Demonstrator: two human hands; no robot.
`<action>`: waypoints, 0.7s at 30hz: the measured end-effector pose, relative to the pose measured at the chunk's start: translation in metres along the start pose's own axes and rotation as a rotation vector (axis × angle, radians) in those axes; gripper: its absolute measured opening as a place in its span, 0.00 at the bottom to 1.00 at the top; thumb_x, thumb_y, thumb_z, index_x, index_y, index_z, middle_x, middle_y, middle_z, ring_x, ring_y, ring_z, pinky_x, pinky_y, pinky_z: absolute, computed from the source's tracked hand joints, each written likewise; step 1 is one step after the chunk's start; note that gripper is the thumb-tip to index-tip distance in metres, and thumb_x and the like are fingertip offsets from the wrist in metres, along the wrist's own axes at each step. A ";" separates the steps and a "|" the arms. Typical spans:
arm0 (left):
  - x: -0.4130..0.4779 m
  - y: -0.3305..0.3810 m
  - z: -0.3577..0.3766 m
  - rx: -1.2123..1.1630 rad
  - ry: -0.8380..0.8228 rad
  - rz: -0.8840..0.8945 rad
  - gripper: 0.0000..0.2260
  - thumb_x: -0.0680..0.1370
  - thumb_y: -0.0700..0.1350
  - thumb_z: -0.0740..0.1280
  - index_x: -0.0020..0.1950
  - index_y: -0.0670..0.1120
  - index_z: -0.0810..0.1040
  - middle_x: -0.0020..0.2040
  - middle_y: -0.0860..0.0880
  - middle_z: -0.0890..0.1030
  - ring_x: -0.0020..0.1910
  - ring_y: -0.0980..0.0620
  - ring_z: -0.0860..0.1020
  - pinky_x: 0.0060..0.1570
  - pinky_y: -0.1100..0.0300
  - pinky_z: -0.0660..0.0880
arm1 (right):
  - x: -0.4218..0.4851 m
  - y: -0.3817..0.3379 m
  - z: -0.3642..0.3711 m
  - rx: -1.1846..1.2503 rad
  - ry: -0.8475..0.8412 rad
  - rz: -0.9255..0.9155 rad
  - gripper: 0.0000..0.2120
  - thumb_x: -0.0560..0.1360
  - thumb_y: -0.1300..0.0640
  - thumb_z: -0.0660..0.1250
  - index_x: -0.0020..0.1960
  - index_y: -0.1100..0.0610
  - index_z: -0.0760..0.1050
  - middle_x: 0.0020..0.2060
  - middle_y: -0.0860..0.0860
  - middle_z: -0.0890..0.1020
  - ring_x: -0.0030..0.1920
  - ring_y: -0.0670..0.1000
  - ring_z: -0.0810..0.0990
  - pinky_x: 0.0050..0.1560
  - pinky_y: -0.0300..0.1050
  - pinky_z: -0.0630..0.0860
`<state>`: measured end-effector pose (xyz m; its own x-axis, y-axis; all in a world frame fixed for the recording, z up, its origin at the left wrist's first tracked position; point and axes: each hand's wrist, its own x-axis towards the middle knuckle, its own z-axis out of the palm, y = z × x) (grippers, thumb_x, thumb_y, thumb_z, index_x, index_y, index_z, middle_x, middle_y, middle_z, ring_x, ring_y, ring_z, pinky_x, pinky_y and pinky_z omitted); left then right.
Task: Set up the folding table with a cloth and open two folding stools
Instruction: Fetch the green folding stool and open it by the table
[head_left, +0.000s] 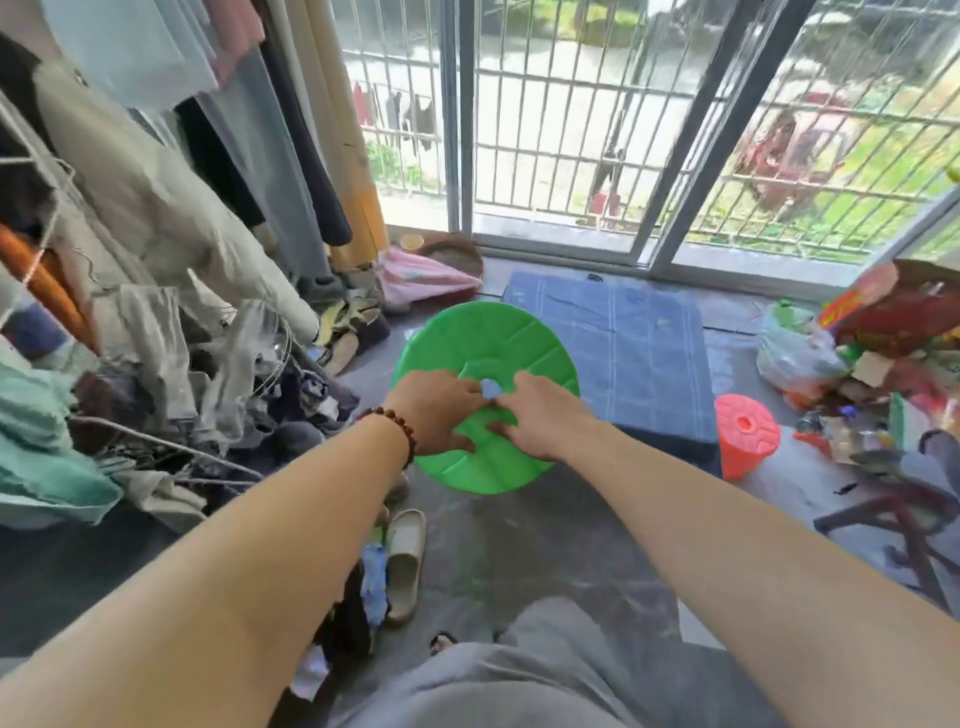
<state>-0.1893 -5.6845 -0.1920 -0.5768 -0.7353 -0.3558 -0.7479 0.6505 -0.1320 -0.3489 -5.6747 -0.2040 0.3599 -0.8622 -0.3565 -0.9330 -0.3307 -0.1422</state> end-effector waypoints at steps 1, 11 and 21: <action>0.010 -0.010 -0.001 -0.003 -0.011 -0.003 0.27 0.74 0.61 0.64 0.69 0.51 0.67 0.65 0.53 0.72 0.60 0.48 0.74 0.52 0.50 0.76 | 0.013 0.003 -0.005 -0.007 -0.010 0.003 0.23 0.78 0.42 0.59 0.69 0.49 0.68 0.59 0.58 0.70 0.60 0.60 0.72 0.58 0.53 0.72; 0.146 -0.115 -0.007 -0.073 -0.036 -0.066 0.27 0.74 0.61 0.64 0.70 0.52 0.66 0.67 0.54 0.71 0.63 0.47 0.72 0.53 0.51 0.75 | 0.185 0.072 -0.044 -0.011 -0.044 -0.064 0.23 0.78 0.42 0.59 0.70 0.48 0.67 0.60 0.59 0.70 0.60 0.61 0.71 0.59 0.54 0.72; 0.261 -0.212 -0.024 -0.180 -0.115 -0.222 0.25 0.75 0.58 0.66 0.69 0.52 0.67 0.66 0.54 0.72 0.60 0.48 0.74 0.53 0.51 0.76 | 0.353 0.127 -0.085 0.035 -0.119 -0.191 0.22 0.76 0.42 0.61 0.68 0.46 0.67 0.59 0.60 0.73 0.59 0.62 0.74 0.58 0.55 0.73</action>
<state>-0.1894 -6.0193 -0.2346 -0.3589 -0.8228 -0.4406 -0.9038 0.4243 -0.0560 -0.3405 -6.0536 -0.2693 0.5303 -0.7330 -0.4261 -0.8477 -0.4685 -0.2489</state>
